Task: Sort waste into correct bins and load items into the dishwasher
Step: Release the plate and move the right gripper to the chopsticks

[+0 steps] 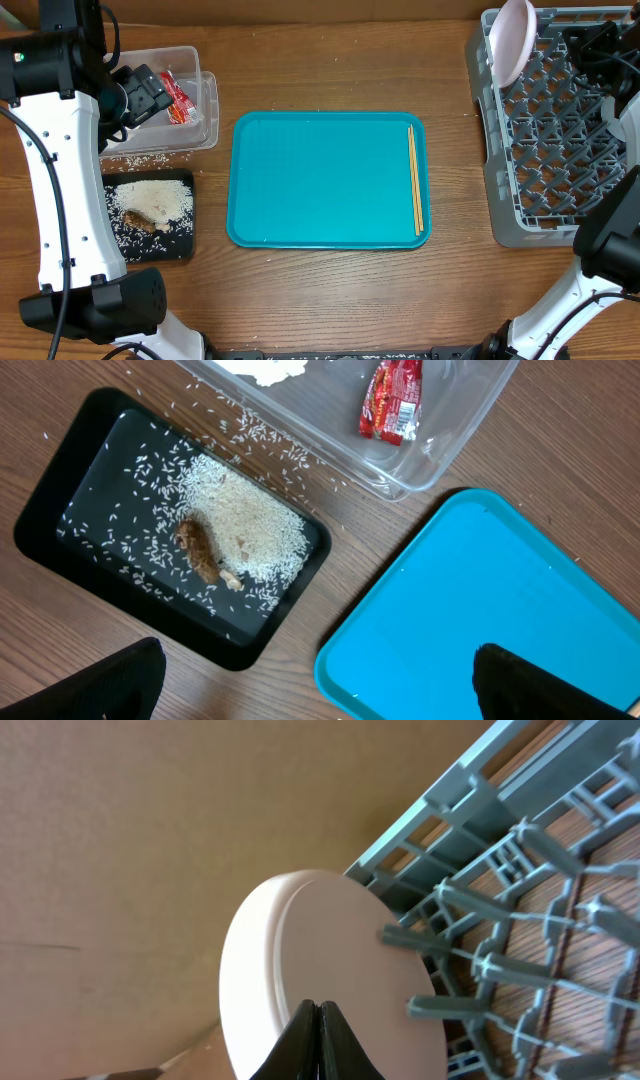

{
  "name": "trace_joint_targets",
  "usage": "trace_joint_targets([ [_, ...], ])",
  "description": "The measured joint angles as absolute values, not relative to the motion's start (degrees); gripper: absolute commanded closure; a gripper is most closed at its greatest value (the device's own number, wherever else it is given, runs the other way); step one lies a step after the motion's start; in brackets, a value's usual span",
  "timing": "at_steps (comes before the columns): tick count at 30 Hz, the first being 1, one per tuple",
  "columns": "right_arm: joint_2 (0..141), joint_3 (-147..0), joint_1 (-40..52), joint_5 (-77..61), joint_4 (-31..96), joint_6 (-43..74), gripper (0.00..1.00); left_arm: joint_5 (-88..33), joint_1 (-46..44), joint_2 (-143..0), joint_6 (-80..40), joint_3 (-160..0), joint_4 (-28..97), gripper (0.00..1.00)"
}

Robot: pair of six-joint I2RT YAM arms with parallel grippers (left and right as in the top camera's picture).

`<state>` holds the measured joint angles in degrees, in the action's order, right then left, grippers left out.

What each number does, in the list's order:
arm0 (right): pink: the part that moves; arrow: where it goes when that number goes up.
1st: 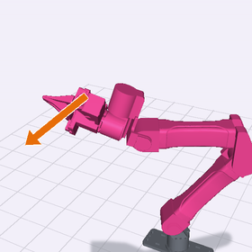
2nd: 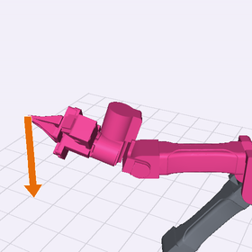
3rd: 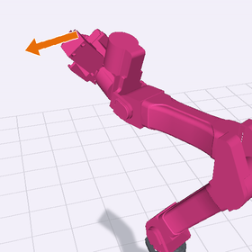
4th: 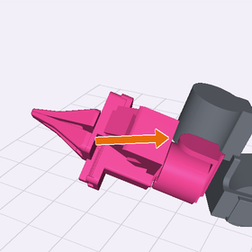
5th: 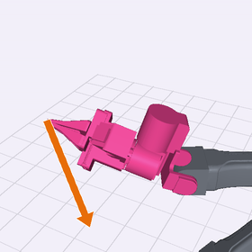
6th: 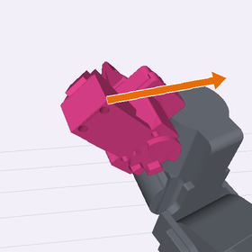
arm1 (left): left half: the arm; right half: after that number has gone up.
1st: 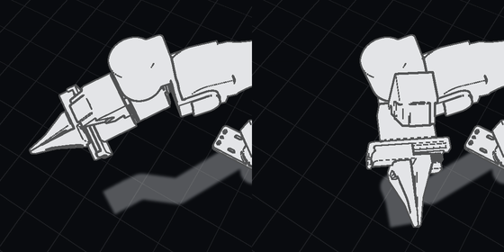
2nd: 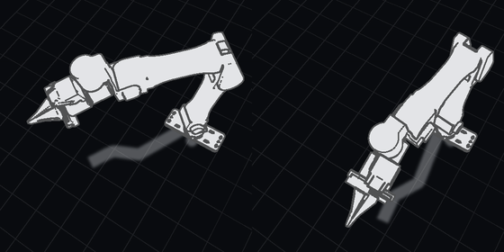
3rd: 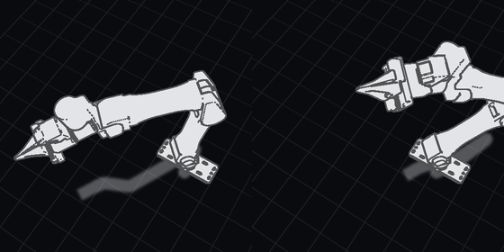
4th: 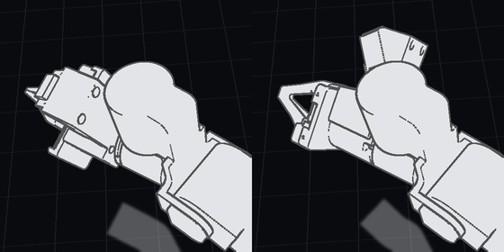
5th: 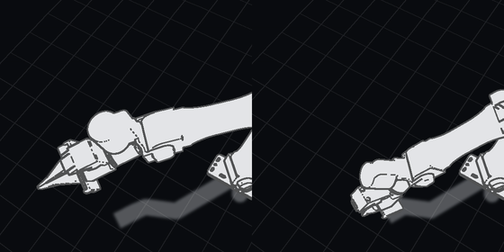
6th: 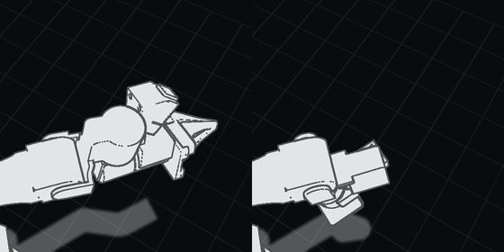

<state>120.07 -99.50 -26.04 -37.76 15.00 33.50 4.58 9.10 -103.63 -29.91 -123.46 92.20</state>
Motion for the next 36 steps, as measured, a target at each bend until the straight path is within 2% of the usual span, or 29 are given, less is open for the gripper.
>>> trace_joint_targets([
  [9, 115.1, -99.2, -26.3, -38.8, 18.0, 34.7, 0.96, 4.6, 9.1, -103.6, -29.9, -123.5, 92.2, 0.00],
  [12, 108.6, -99.2, -26.0, -38.8, 23.1, 34.1, 0.91, 4.6, 9.1, -103.6, -29.9, -123.5, 92.2, 0.00],
  [17, 94.0, -99.4, -22.9, -38.9, 41.6, 28.5, 0.70, 4.6, 9.1, -103.6, -29.9, -123.5, 92.2, 0.00],
  [19, 89.1, -99.8, -19.1, -38.8, 51.1, 23.4, 0.65, 4.6, 9.1, -103.6, -29.9, -123.5, 92.2, 0.00],
  [20, 88.0, -99.9, -17.5, -38.7, 54.4, 22.2, 0.55, 4.6, 9.1, -103.6, -29.9, -123.5, 92.1, 0.00],
  [21, 87.3, -100.0, -15.6, -38.4, 58.3, 20.2, 0.32, 4.6, 9.1, -103.6, -29.9, -123.5, 92.2, 0.00],
  [22, 87.1, -99.9, -13.8, -38.1, 60.5, 18.6, 0.14, 4.6, 9.1, -103.6, -29.9, -123.5, 92.2, 0.00],
  [23, 87.3, -99.8, -11.4, -37.8, 63.0, 17.0, 0.12, 4.6, 9.1, -103.6, -29.9, -123.5, 92.2, 0.00],
  [29, 90.0, -95.7, 0.8, -28.1, 71.2, 12.8, 0.09, 4.6, 9.1, -103.6, -29.9, -123.5, 92.2, 0.00],
  [31, 90.5, -92.8, 4.1, -23.5, 71.3, 13.4, 0.12, 4.6, 9.1, -103.6, -29.9, -123.5, 92.2, 0.00],
  [32, 90.6, -91.4, 5.5, -21.6, 71.1, 13.7, 0.18, 4.6, 9.1, -103.6, -29.9, -123.5, 92.2, 0.00],
  [36, 91.2, -84.5, 12.7, -13.2, 67.7, 16.5, 0.63, 4.6, 9.1, -103.6, -29.9, -123.5, 92.2, 0.00],
])
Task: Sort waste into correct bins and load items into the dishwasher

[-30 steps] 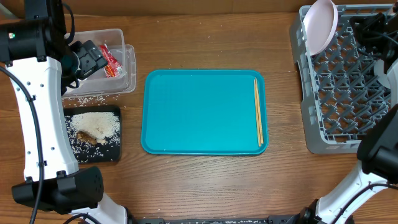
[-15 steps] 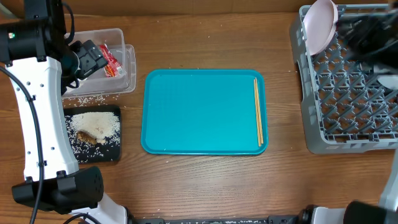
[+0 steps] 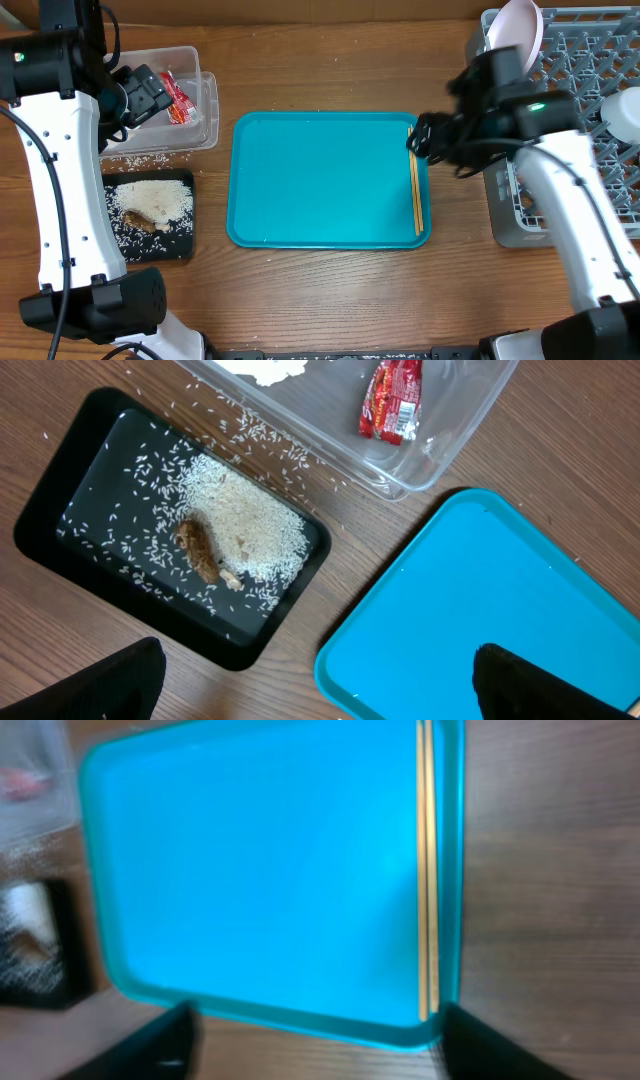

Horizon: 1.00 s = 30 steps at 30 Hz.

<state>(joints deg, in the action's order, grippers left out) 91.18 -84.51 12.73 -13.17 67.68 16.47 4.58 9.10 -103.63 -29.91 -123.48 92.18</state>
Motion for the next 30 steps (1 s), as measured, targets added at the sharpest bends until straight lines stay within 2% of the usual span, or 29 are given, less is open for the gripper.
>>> trace_joint_targets([
  [1, 91.6, -83.0, 14.6, -11.0, 66.9, 17.5, 0.71, 4.6, 9.1, -103.6, -29.9, -123.5, 92.2, 0.00],
  [2, 91.9, -82.1, 15.9, -9.4, 66.3, 19.0, 0.75, 4.6, 9.1, -103.6, -29.9, -123.5, 92.2, 0.00],
  [4, 93.1, -80.2, 18.5, -5.8, 65.1, 21.8, 0.77, 4.6, 9.1, -103.6, -29.9, -123.5, 92.2, 0.00],
  [10, 100.9, -79.0, 22.7, 2.7, 62.2, 25.7, 0.73, 4.6, 9.1, -103.6, -29.9, -123.5, 92.2, 0.00],
  [16, 108.4, -78.7, 22.4, 8.8, 59.6, 25.7, 0.72, 4.6, 9.1, -103.6, -29.9, -123.5, 92.2, 0.00],
  [20, 109.8, -78.4, 21.9, 9.5, 56.6, 23.1, 0.69, 4.6, 9.1, -103.6, -29.9, -123.5, 92.2, 0.00],
  [30, 113.2, -78.4, 21.8, 9.5, 53.3, 17.7, 0.69, 4.6, 9.1, -103.6, -29.9, -123.5, 92.2, 0.00],
])
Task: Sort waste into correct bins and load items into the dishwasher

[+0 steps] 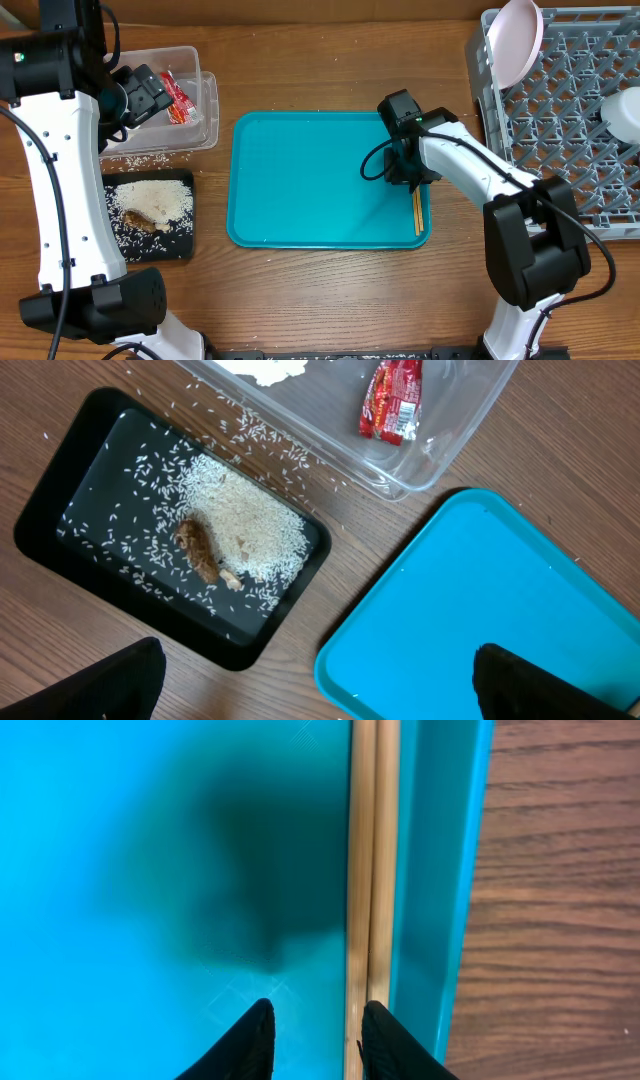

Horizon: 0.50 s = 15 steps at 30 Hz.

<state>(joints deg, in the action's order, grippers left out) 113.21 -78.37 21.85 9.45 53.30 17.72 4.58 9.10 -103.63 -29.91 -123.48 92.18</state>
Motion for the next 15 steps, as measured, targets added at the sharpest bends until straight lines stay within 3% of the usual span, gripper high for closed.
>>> trace_joint_targets([
  [15, 115.4, -78.4, 21.8, 9.9, 51.9, 14.9, 0.69, 4.6, 9.1, -103.6, -29.9, -123.5, 92.2, 0.00],
])
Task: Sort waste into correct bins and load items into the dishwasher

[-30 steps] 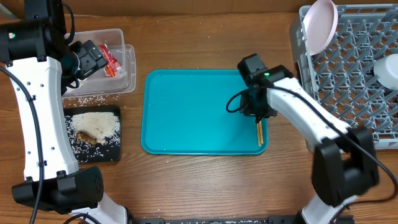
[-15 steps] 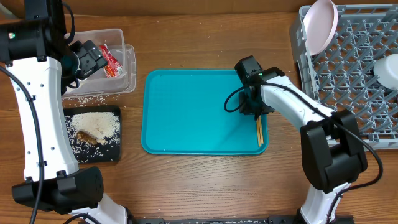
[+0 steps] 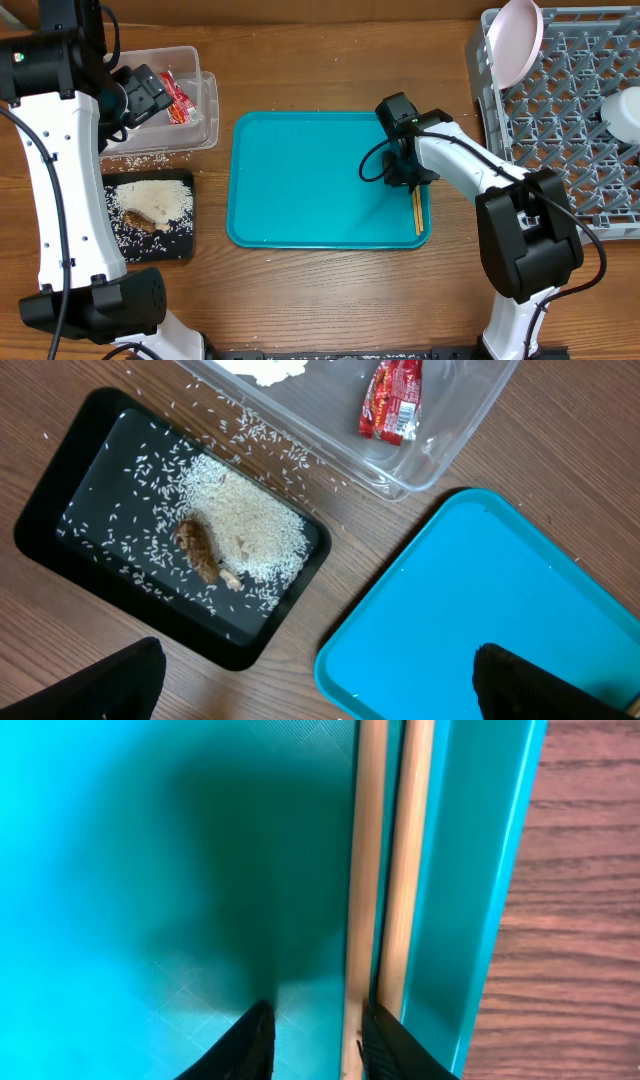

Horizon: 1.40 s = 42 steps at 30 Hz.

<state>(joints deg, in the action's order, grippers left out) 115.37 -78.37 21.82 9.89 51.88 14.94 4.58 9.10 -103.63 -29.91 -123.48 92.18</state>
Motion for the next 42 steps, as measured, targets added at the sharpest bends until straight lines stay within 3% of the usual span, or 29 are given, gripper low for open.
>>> trace_joint_targets([
  [6, 115.4, -77.6, 21.8, 9.9, 50.5, 14.9, 0.72, 4.6, 9.1, -103.6, -29.9, -123.5, 92.2, 0.00],
  [9, 115.4, -77.4, 21.8, 9.8, 50.1, 14.9, 0.82, 4.6, 9.1, -103.6, -29.9, -123.5, 92.2, 0.00],
  [10, 115.3, -77.4, 21.8, 9.6, 50.1, 14.8, 0.95, 4.6, 9.1, -103.6, -29.9, -123.5, 92.2, 0.00],
  [11, 115.3, -77.4, 21.8, 9.4, 50.1, 14.7, 0.96, 4.6, 9.1, -103.6, -29.9, -123.5, 92.2, 0.00],
  [17, 115.3, -77.6, 21.7, 7.4, 51.4, 14.8, 0.96, 4.6, 9.1, -103.6, -29.9, -123.5, 92.2, 0.00],
  [26, 114.9, -89.7, 19.4, 8.1, 67.9, 13.3, 0.96, 4.6, 9.1, -103.6, -29.9, -123.5, 92.2, 0.00],
  [32, 108.0, -100.0, 12.2, 9.3, 70.8, 1.4, 0.96, 4.6, 9.1, -103.6, -29.9, -123.5, 92.2, 0.00],
  [37, 103.6, -101.3, 3.6, 9.8, 68.9, -9.8, 0.96, 4.6, 9.1, -103.6, -29.9, -123.5, 92.2, 0.00],
  [42, 103.8, -100.8, -4.1, 9.1, 67.5, -14.0, 0.96, 4.6, 9.1, -103.6, -29.9, -123.5, 92.2, 0.00],
])
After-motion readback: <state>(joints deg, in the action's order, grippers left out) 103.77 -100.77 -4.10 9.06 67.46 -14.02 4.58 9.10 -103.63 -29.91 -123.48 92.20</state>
